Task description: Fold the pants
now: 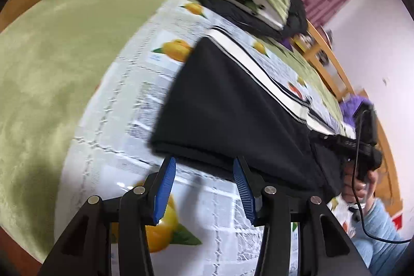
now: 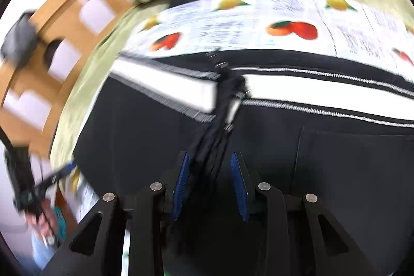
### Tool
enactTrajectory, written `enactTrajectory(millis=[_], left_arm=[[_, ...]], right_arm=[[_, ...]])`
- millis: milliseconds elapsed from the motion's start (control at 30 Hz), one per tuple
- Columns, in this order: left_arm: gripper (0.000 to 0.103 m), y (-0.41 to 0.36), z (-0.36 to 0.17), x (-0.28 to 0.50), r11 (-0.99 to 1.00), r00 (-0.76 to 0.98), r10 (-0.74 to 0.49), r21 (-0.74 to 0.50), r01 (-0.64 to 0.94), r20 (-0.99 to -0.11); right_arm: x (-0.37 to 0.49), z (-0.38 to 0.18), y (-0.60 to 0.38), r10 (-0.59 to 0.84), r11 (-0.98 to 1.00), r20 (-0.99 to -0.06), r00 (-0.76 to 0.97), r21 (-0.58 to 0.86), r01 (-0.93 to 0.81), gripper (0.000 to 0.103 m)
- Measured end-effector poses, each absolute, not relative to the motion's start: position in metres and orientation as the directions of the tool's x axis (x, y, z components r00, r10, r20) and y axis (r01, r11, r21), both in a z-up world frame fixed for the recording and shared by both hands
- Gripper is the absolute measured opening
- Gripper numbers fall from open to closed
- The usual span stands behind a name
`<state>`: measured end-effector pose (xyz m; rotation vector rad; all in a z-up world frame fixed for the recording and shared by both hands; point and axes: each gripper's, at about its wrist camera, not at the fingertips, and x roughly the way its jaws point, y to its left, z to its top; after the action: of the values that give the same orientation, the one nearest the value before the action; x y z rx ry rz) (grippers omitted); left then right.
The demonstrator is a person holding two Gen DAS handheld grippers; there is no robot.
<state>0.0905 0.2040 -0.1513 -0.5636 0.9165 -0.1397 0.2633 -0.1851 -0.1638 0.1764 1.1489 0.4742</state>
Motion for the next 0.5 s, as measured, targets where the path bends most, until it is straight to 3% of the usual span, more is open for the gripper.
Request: enactTrajectory(millis=[67, 133, 200, 267, 400, 467, 500], left_arm=[[0.044, 0.214, -0.155, 0.094, 0.834, 0.626, -0.341, -0.532, -0.142, -0.702], [0.044, 0.221, -0.158, 0.099, 0.83, 0.64, -0.319, -0.532, -0.168, -0.7], [0.045, 0.224, -0.163, 0.104, 0.823, 0.641, -0.305, -0.534, -0.195, -0.704], [0.045, 0.224, -0.172, 0.111, 0.803, 0.636, -0.329, -0.561, -0.202, -0.698], [0.063, 0.213, -0.174, 0.115, 0.799, 0.655, -0.336, -0.573, -0.182, -0.677], [0.064, 0.208, -0.172, 0.117, 0.814, 0.655, -0.318, -0.551, -0.183, -0.686], [0.064, 0.204, -0.171, 0.118, 0.821, 0.655, -0.307, -0.54, -0.184, -0.691]], right_arm=[[0.277, -0.179, -0.176, 0.444, 0.892, -0.848, 0.289, 0.387, -0.236, 0.033], [0.284, -0.185, -0.161, 0.412, 0.905, -0.856, 0.314, 0.344, -0.25, 0.019], [0.281, -0.175, -0.159, 0.41, 0.903, -0.835, 0.366, 0.316, -0.29, 0.015], [0.281, -0.177, -0.163, 0.419, 0.897, -0.838, 0.35, 0.322, -0.304, 0.015], [0.269, -0.186, -0.167, 0.411, 0.895, -0.844, 0.345, 0.302, -0.327, 0.021], [0.26, -0.176, -0.161, 0.381, 0.896, -0.858, 0.344, 0.251, -0.368, 0.031], [0.255, -0.169, -0.163, 0.373, 0.897, -0.856, 0.358, 0.234, -0.375, 0.031]])
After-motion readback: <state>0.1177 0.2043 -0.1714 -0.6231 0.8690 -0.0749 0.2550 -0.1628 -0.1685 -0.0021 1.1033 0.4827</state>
